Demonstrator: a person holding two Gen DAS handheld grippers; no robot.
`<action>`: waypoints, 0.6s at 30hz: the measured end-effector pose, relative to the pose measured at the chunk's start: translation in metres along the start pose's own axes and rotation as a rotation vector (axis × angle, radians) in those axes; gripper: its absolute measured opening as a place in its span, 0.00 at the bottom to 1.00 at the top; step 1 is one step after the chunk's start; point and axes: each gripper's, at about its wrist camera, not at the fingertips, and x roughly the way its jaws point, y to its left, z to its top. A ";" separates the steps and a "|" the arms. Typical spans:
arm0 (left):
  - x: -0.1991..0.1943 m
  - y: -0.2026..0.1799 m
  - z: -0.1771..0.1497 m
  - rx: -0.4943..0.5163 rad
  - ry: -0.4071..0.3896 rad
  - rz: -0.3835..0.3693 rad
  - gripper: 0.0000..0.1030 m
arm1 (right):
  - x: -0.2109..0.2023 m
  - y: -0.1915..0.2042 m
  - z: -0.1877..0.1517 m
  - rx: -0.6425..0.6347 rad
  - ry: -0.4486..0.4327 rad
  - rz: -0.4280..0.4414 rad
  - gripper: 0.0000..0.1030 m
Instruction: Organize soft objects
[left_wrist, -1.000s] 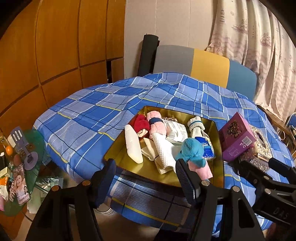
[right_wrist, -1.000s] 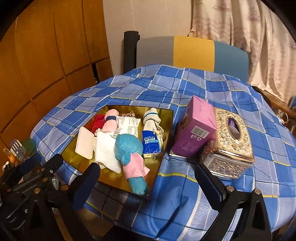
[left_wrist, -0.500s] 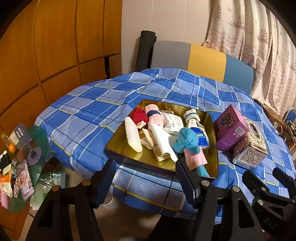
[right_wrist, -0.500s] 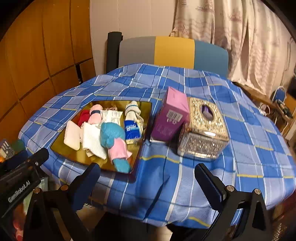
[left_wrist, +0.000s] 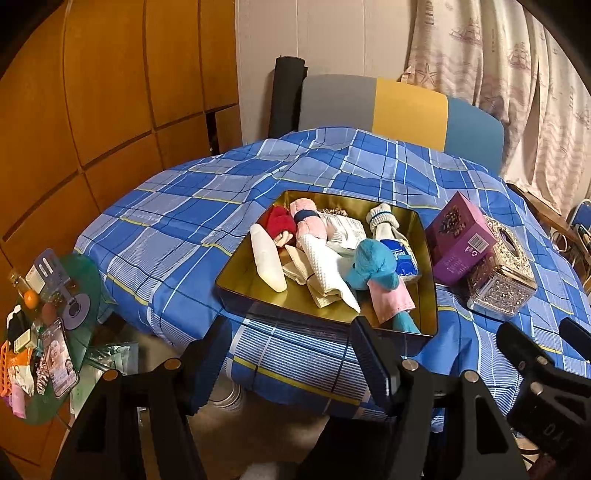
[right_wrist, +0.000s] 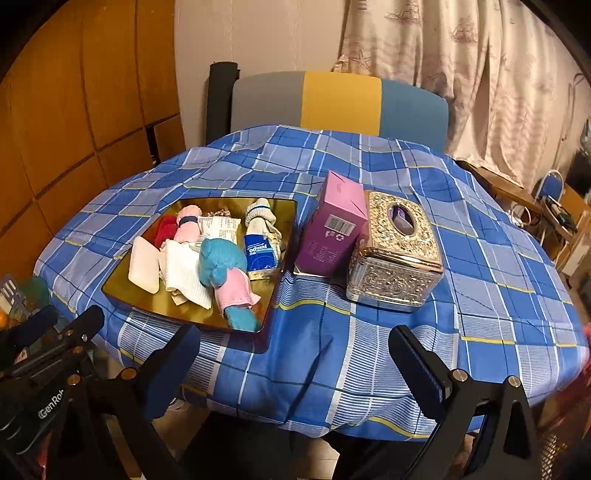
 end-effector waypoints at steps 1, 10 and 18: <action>0.000 0.001 0.001 -0.003 0.002 -0.002 0.66 | -0.001 -0.002 0.001 0.009 0.000 0.004 1.00; 0.000 0.004 0.002 -0.009 -0.001 0.001 0.66 | -0.001 -0.005 0.000 0.031 0.011 0.006 1.00; 0.000 0.004 0.001 -0.004 0.000 0.006 0.66 | -0.001 -0.003 -0.001 0.029 0.010 0.011 1.00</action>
